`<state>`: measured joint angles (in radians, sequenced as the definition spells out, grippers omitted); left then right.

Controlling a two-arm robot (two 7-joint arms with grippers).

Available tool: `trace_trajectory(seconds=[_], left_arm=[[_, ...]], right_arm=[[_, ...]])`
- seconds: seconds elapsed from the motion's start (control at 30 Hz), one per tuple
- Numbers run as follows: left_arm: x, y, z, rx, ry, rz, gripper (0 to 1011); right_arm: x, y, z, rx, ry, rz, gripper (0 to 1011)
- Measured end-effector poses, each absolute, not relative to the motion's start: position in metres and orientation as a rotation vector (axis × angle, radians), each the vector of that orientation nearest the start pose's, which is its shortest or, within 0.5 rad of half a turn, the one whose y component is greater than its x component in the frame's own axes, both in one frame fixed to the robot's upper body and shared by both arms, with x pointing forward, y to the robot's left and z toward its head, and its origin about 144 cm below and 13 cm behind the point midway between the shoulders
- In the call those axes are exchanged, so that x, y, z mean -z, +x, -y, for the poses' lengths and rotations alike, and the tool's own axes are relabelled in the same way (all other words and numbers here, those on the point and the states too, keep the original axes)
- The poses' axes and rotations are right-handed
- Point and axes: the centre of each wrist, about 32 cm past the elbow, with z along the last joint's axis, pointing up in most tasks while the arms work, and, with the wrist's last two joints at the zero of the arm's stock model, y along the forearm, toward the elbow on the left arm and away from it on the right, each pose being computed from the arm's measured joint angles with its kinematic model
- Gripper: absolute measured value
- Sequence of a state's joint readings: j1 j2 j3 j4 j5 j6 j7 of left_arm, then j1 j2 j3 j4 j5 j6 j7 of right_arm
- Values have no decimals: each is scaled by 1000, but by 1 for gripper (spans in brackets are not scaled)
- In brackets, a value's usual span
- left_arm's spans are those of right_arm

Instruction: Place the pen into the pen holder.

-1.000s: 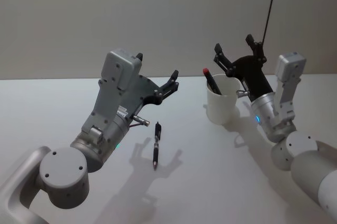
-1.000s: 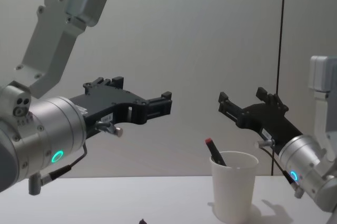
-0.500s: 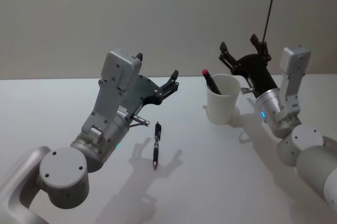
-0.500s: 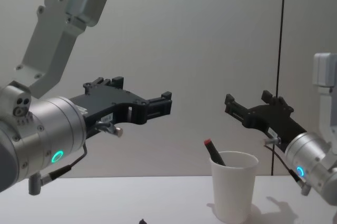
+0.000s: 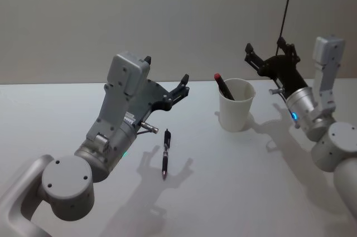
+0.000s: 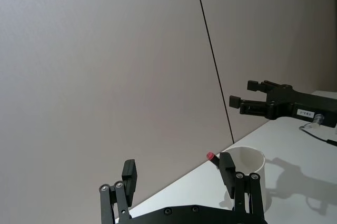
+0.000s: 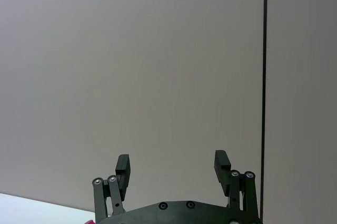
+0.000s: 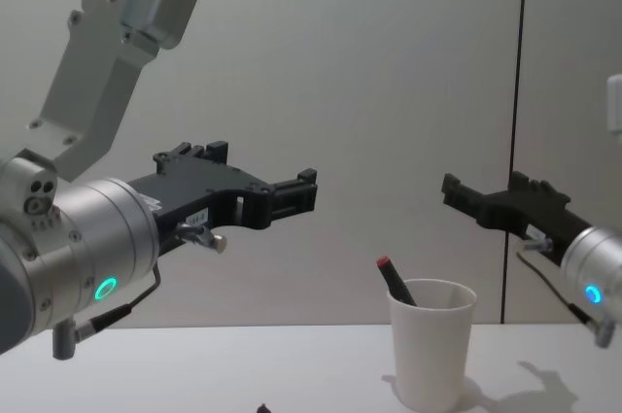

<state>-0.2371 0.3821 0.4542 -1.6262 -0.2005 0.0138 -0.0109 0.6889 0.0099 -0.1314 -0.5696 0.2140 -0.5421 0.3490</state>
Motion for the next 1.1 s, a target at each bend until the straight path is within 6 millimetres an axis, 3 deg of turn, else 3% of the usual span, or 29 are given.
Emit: trace_trajectory(seconds=[0.5,1.1], left_arm=[[-1204,492,-198,-1124,61,268,1003],[-1204,492,-198,-1124,61,268,1003]], right_arm=[[-1150,589,237,1210,154,85,1002],[-1164,558,275,1267,52,65,1002]])
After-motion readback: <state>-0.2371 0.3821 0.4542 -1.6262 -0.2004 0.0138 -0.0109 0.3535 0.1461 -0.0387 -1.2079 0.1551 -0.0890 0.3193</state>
